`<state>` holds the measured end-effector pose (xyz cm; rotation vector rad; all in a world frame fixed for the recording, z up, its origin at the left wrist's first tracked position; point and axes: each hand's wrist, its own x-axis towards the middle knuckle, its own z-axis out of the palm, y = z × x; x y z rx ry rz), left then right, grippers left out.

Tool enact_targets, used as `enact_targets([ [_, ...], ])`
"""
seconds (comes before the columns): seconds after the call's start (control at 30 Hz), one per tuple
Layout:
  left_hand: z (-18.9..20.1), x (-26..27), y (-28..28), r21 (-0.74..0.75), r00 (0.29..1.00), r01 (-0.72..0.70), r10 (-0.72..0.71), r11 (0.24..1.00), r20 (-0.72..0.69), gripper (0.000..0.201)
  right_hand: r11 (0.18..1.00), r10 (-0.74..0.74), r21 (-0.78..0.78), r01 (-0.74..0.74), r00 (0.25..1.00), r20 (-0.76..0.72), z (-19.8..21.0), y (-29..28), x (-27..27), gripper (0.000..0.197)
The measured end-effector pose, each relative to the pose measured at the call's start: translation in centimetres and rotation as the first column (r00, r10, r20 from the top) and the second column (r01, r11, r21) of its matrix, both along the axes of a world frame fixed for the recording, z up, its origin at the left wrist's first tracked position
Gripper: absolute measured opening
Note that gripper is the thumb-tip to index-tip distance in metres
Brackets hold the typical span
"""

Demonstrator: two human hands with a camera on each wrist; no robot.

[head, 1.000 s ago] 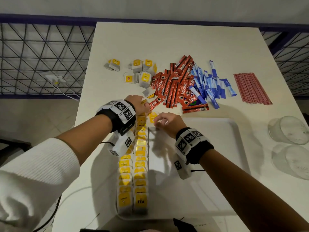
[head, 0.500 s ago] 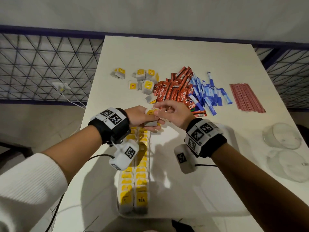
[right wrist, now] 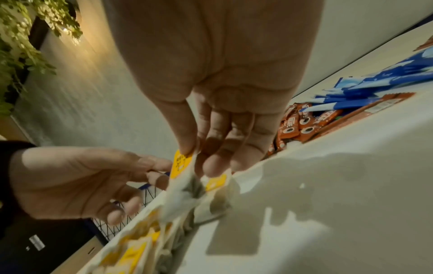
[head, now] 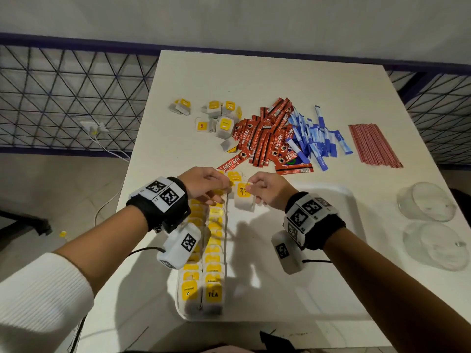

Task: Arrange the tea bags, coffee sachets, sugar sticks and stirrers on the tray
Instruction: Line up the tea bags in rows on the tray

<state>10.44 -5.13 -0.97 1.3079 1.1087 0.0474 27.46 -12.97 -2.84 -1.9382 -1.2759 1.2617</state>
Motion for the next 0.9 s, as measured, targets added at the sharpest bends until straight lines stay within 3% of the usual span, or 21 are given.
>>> enact_targets([
  [0.27, -0.7, -0.8, 0.3, 0.084, 0.989, 0.045, -0.032, 0.995, -0.143, 0.015, 0.992, 0.042, -0.119, -0.043, 0.999, -0.010, -1.1, 0.7, -1.3, 0.008],
  [0.5, -0.4, -1.1, 0.2, 0.111, 0.984, 0.036, -0.016, 0.993, -0.180, 0.008, 0.997, -0.025, -0.071, 0.032, 0.994, 0.108, -2.8, 2.0, -1.4, 0.010],
  [0.9, -0.8, -1.6, 1.0, 0.149, 0.978, 0.070, -0.039, 0.986, -0.204, 0.014, 0.988, -0.155, -0.008, 0.157, 0.984, 0.089, -4.1, 2.1, -1.6, 0.012],
])
